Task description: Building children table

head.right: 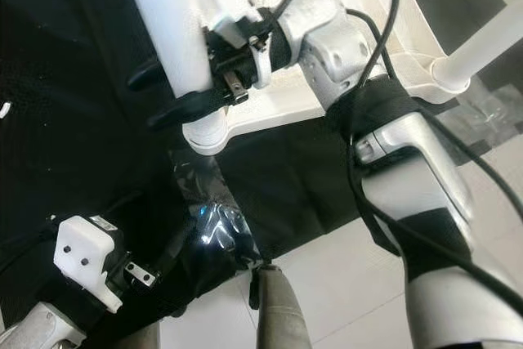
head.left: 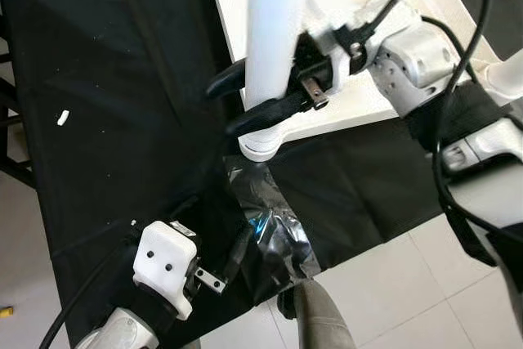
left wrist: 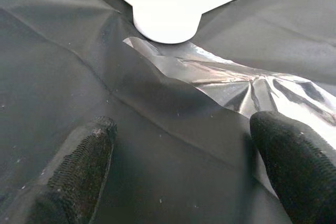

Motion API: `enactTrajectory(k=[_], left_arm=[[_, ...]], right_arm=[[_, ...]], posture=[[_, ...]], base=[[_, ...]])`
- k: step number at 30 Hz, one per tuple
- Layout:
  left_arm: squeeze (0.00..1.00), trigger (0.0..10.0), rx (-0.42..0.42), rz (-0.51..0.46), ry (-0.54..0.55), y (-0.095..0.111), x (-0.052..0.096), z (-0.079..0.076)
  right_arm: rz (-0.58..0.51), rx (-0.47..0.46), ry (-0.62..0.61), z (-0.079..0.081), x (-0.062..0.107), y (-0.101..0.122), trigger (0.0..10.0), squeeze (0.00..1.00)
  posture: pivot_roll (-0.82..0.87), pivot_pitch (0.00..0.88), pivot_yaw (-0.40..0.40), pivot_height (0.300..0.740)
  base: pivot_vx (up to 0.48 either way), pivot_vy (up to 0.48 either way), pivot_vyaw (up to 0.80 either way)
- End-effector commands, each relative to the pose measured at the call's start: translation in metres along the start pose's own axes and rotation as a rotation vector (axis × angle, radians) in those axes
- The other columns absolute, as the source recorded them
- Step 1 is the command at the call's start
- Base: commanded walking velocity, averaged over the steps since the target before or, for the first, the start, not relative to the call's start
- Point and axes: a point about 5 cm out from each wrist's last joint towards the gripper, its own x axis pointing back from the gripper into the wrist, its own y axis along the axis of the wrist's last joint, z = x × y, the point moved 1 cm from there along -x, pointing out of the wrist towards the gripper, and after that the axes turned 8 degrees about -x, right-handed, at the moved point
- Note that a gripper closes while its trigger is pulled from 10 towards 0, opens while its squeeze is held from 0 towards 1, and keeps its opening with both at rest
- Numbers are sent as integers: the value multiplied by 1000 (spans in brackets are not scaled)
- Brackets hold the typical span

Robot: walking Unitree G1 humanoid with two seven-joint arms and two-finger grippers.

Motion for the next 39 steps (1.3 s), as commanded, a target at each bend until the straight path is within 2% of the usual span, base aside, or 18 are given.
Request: enactTrajectory(k=[1, 7, 13, 15, 16, 19, 22, 27, 29, 32, 33, 34, 39], left_arm=[[0, 10000, 25, 28, -14, -5, 3, -5], [0, 10000, 25, 28, -13, -5, 3, -5], [0, 10000, 25, 27, -12, -5, 3, -5], [0, 10000, 26, 27, -11, -5, 3, -5], [0, 10000, 26, 27, -11, -5, 3, -5], [0, 10000, 26, 26, -12, -5, 2, -5], [0, 10000, 26, 26, -13, -5, 2, -5], [0, 10000, 26, 25, -13, -5, 1, -4], [0, 10000, 25, 24, -13, -5, 1, -4], [0, 10000, 25, 23, -14, -5, 0, -4], [0, 10000, 25, 23, -14, -5, 0, -4], [0, 10000, 26, 22, -14, -5, 0, -4], [0, 10000, 25, 22, -13, -5, 0, -4]], right_arm=[[231, -214, -51, 6, 15, -53, 10000, 0], [218, -284, -93, -3, 16, -51, 10000, 0], [183, -297, -115, -6, 17, -52, 10000, 0], [98, -261, -122, -6, 18, -47, 10000, 0], [98, -261, -122, -6, 18, -47, 10000, 0], [-36, -218, -122, -3, 20, -39, 10000, 0], [-67, -182, -114, 0, 20, -38, 10000, 0], [-59, -159, -103, 5, 18, -41, 10000, 0], [-5, -156, -84, 11, 17, -51, 10000, 0], [35, -145, -72, 14, 16, -54, 10000, 0], [35, -145, -72, 14, 16, -54, 10000, 0], [85, -134, -65, 15, 15, -56, 10000, 0], [109, -138, -70, 12, 15, -55, 10000, 0]], posture=[[-8, 534, -62, 740], [-7, 527, -66, 740], [-7, 527, -66, 740], [-5, 529, -65, 740], [-5, 529, -65, 740], [-7, 530, -63, 740], [-3, 532, -56, 740], [1, 533, -52, 740], [-2, 533, -52, 740], [-2, 533, -52, 740], [-2, 533, -52, 740], [-4, 531, -53, 740], [-5, 530, -56, 740]], base=[[0, 0, 0], [0, 0, 0], [0, 0, 0], [0, 0, 0], [0, 0, 0], [0, 0, 0], [0, 0, 0], [0, 0, 0], [0, 0, 0], [0, 0, 0], [0, 0, 0], [0, 0, 0], [0, 0, 0]])
